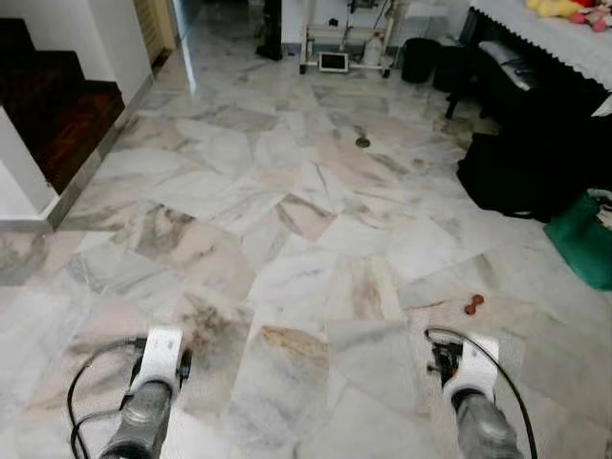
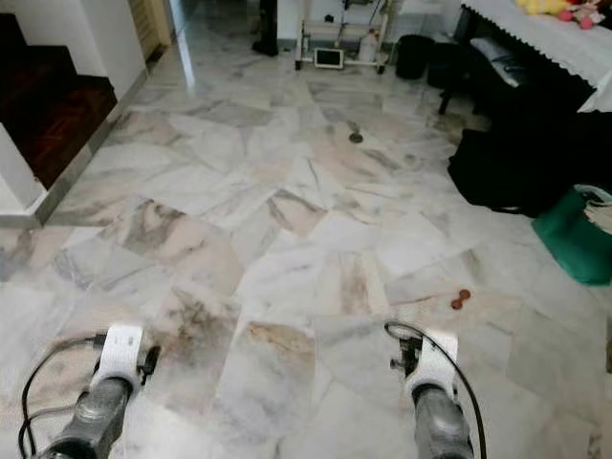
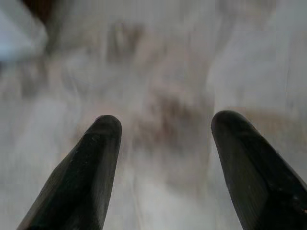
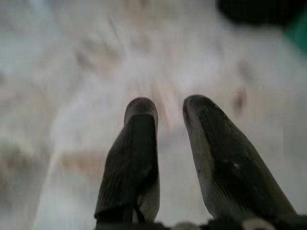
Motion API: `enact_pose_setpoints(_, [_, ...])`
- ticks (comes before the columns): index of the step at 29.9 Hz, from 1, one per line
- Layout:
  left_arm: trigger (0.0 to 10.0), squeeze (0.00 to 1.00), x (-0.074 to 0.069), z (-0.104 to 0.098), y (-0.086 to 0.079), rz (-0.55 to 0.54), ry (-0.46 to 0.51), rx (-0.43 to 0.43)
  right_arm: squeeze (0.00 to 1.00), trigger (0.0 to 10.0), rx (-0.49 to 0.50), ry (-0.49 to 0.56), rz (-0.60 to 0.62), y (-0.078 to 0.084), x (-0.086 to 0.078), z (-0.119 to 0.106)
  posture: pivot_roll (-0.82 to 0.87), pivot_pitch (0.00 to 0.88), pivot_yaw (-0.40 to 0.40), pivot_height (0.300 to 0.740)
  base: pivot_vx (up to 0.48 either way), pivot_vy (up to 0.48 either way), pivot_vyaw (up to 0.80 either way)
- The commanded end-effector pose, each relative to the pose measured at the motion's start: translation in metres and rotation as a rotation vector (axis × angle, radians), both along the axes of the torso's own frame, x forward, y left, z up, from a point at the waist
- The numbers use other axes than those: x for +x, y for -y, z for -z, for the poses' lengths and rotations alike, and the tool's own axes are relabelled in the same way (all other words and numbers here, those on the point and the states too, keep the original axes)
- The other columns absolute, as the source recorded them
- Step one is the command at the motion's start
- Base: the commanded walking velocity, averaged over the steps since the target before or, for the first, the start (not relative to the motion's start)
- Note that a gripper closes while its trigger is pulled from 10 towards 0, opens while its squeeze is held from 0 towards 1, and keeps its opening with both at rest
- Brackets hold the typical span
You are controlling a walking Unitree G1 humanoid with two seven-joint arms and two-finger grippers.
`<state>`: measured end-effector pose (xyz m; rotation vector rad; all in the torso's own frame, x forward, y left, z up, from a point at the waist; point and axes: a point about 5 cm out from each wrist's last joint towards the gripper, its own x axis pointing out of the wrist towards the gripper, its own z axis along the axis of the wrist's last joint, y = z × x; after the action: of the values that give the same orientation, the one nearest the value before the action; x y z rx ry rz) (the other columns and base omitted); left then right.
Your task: Setting the table
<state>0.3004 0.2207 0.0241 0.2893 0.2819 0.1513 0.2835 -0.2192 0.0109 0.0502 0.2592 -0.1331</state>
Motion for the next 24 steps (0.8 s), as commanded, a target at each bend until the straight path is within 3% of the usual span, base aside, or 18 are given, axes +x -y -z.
enact_pose_setpoints(1, [10.0, 0.0, 0.008, -0.012, 0.005, 0.021, 0.07, 0.017, 0.0, 10.0, -0.032, 0.095, -0.015, 0.0, 0.011, -0.017, 0.12, 0.0, -0.078, 0.74, 0.0, 0.0, 0.0])
enact_pose_setpoints(4, [10.0, 0.0, 0.024, -0.04, 0.017, 0.094, 0.229, 0.053, 0.0, 10.0, -0.081, 0.267, -0.045, -0.009, 0.027, -0.048, 0.12, 0.0, -0.08, 0.74, 0.0, 0.0, 0.0])
enact_pose_setpoints(6, [10.0, 0.0, 0.027, -0.046, 0.02, 0.107, 0.272, 0.061, 0.0, 10.0, -0.094, 0.305, -0.05, -0.011, 0.028, -0.054, 0.12, 0.0, -0.08, 0.74, 0.0, 0.0, 0.0])
enact_pose_setpoints(7, [10.0, 0.0, 0.031, -0.058, 0.028, 0.119, 0.346, 0.045, 0.0, 10.0, -0.09, 0.372, -0.045, -0.014, 0.028, -0.065, 0.12, 0.0, -0.081, 0.74, 0.0, 0.0, 0.0])
enact_pose_setpoints(8, [10.0, 0.0, 0.031, -0.058, 0.028, 0.119, 0.346, 0.045, 0.0, 10.0, -0.09, 0.372, -0.045, -0.014, 0.028, -0.065, 0.12, 0.0, -0.081, 0.74, 0.0, 0.0, 0.0])
enact_pose_setpoints(11, [10.0, 0.0, 0.032, -0.073, 0.042, 0.166, 0.45, 0.045, 0.0, 10.0, -0.115, 0.461, -0.046, -0.017, 0.02, -0.079, 0.12, 0.0, -0.081, 0.74, 0.0, 0.0, 0.0])
enact_pose_setpoints(16, [10.0, 0.0, 0.021, -0.095, 0.063, 0.249, 0.589, 0.062, 0.0, 10.0, -0.148, 0.567, 0.009, -0.015, -0.006, -0.1, 0.11, 0.0, -0.077, 0.74, 0.0, 0.0, 0.0])
enact_pose_setpoints(24, [10.0, 0.0, -0.003, -0.127, 0.06, 0.17, 0.704, 0.036, 0.0, 10.0, -0.164, 0.558, 0.014, -0.018, -0.036, -0.116, 0.1, 0.0, -0.077, 0.74, 0.0, 0.0, 0.0])
